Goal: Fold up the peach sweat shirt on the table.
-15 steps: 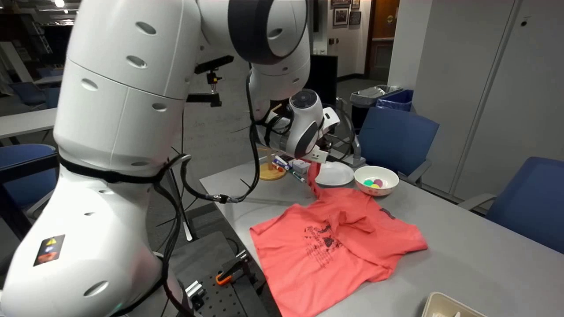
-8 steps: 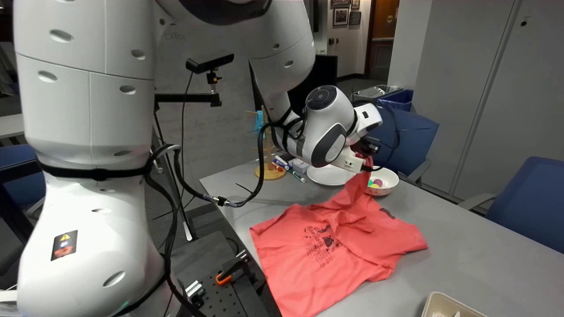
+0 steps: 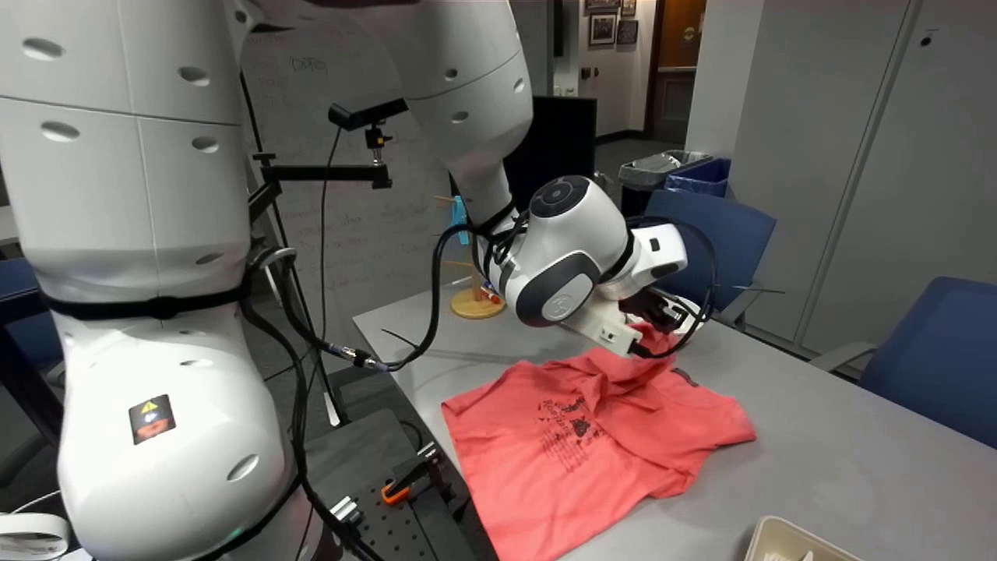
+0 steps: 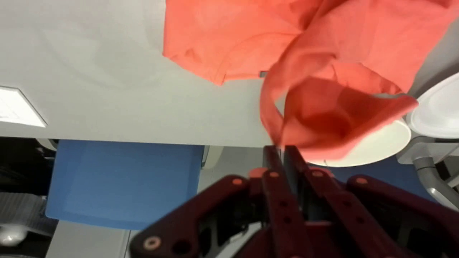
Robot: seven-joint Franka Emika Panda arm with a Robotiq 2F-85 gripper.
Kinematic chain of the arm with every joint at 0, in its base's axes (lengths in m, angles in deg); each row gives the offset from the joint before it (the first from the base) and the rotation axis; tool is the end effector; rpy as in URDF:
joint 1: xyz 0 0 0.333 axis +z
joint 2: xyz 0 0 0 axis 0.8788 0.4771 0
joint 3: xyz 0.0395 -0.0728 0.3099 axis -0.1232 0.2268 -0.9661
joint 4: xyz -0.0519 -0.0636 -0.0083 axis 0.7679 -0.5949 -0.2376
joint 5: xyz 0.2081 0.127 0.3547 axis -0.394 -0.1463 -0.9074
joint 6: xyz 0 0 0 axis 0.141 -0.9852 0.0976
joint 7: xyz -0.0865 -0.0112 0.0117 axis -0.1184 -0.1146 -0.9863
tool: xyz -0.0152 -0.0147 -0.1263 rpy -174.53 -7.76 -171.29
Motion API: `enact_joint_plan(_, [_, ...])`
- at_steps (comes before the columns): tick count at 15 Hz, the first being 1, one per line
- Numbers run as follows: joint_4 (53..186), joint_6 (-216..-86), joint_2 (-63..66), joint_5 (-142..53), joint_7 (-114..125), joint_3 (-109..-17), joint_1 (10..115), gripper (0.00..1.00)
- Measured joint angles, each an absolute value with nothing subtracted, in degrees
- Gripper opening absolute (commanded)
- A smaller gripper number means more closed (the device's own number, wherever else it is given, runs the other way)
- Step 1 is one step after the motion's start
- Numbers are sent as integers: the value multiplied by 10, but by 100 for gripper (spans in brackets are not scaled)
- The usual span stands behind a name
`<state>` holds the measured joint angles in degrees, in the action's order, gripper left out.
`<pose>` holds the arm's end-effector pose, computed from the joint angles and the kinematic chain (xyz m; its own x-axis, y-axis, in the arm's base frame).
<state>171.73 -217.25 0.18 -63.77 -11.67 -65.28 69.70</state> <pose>0.5318 0.0248 0.2113 0.7623 0.0583 0.6445 0.0256 -0.9979 0.0601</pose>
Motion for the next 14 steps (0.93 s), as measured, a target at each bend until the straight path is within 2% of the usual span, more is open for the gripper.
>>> enact_joint_plan(7, [1746, -2138, -4, -687, -140, -625, 756, 97])
enact_joint_plan(8, [1748, -2114, -7, -686, -140, -631, 761, 100])
enact_joint_plan(14, [1762, -1891, -74, -682, -108, -733, 749, 100])
